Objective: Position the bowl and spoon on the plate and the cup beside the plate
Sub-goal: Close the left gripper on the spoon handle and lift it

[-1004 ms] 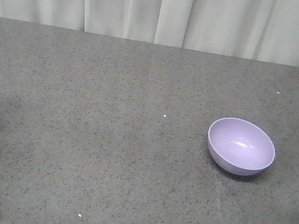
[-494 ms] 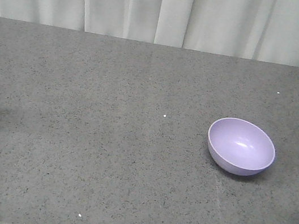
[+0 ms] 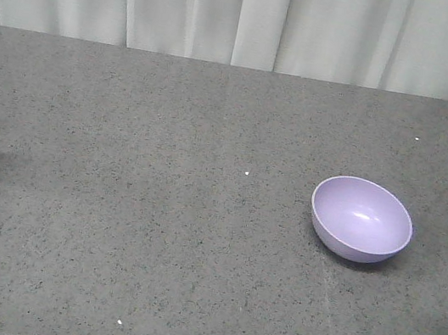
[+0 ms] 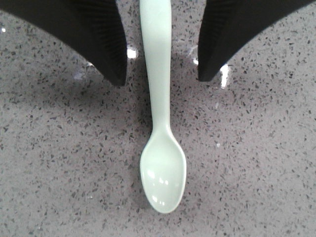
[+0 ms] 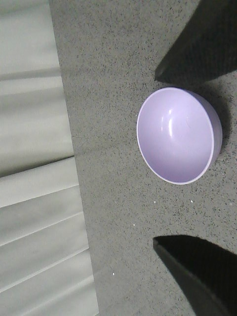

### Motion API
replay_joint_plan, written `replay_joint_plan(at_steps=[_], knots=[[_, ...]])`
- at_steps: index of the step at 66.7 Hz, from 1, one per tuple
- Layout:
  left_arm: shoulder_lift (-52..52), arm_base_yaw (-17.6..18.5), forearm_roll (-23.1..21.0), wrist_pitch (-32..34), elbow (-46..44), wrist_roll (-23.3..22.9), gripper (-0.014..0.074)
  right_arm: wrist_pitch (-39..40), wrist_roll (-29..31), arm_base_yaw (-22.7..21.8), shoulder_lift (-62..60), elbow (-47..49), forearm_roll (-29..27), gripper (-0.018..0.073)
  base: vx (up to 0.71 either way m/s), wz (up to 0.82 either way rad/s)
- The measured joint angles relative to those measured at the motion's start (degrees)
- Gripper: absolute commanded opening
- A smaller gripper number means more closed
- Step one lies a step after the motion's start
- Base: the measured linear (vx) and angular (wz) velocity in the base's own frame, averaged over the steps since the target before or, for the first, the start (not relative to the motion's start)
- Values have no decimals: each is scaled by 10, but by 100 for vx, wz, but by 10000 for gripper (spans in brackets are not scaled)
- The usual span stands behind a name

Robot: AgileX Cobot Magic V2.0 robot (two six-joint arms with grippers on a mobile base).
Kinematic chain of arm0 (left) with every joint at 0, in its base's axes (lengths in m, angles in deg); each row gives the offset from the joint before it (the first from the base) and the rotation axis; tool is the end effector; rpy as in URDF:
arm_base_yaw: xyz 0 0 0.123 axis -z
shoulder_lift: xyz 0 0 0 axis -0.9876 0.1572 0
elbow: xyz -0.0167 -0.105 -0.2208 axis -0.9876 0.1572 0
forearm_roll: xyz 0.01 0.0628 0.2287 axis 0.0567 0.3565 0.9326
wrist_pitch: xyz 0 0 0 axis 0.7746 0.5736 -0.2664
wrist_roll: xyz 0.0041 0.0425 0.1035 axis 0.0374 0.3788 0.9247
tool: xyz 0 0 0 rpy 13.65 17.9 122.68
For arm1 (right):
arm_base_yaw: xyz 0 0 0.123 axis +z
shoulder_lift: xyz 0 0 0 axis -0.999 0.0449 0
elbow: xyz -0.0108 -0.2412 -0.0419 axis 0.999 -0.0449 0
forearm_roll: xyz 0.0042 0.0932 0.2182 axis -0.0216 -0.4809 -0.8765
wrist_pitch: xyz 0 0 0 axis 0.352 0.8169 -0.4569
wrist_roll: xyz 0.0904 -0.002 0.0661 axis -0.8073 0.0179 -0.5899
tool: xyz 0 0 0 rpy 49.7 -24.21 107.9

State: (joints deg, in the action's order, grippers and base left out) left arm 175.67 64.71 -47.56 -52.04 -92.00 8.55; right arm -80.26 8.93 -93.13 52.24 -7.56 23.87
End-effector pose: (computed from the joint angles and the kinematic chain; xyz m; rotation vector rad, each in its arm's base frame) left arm 0.3498 0.1019 0.2089 -0.3842 2.7446 0.0755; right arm 0.1614 0.0151 0.2917 0.0744 1.8118 0.3280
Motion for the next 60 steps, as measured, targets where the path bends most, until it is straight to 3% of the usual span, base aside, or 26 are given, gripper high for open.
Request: replay_joint_plan(at_steps=[60], knots=[[76, 0, 0, 31, -1, -3, 330, -1, 0, 0, 0, 0, 0, 589, 0, 0]])
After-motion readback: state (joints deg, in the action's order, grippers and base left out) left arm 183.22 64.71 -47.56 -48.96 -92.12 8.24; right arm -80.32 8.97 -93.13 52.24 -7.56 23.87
